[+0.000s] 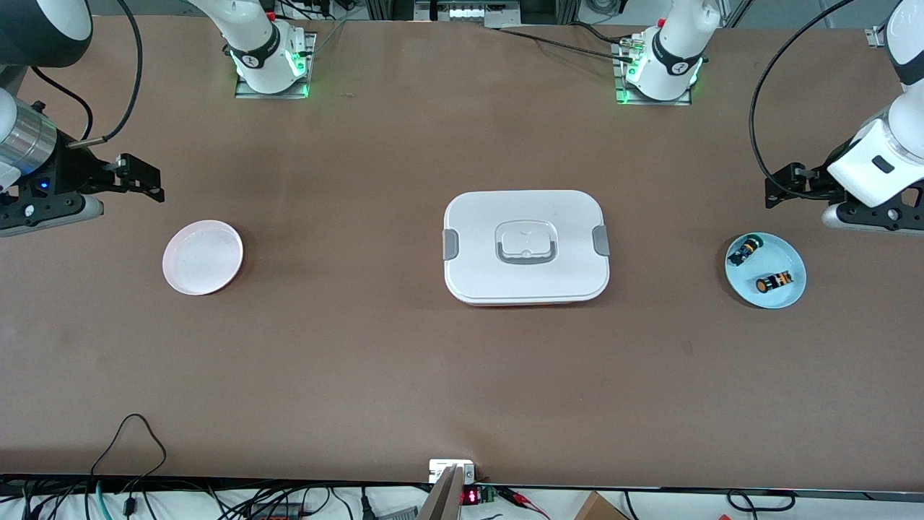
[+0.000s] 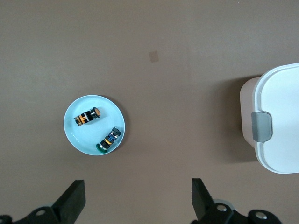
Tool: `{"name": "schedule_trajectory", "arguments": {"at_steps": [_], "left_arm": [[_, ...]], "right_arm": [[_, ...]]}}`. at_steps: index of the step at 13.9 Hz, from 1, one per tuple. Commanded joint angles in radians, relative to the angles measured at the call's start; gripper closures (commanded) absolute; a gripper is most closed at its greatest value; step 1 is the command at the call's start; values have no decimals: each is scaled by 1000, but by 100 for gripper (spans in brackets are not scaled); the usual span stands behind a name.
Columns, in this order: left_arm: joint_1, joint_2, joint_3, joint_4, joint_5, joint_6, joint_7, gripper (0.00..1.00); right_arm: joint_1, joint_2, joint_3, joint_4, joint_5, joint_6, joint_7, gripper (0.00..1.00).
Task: Transfer orange switch to right arm and place
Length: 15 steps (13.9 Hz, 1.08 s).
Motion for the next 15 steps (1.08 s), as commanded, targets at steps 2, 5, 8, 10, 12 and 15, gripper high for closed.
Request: {"name": "schedule_trajectory", "arguments": {"at_steps": [2,5,8,10,12,15], "left_arm": [[4,19,0,38,-10,-26,8,0],[1,22,2,38,-2,-26,4,0],[4,42,3,58,-1,-86,-140,0],[18,85,11,115,-5,-155,-200,0],[94,131,12,133,-4,-155,-203,0],[174,258,14,130,9,8,-197,0]], "right_arm": [[-7,8,4,19,14,-10,1,0],[-9,8,4,19,14,-11,1,0],[-9,8,4,19,14,-11,1,0],[-9,8,4,19,14,-13,1,0],[-9,8,4,19,14,-13,1,0],[-9,8,2,19,12,-14,1,0]]}}
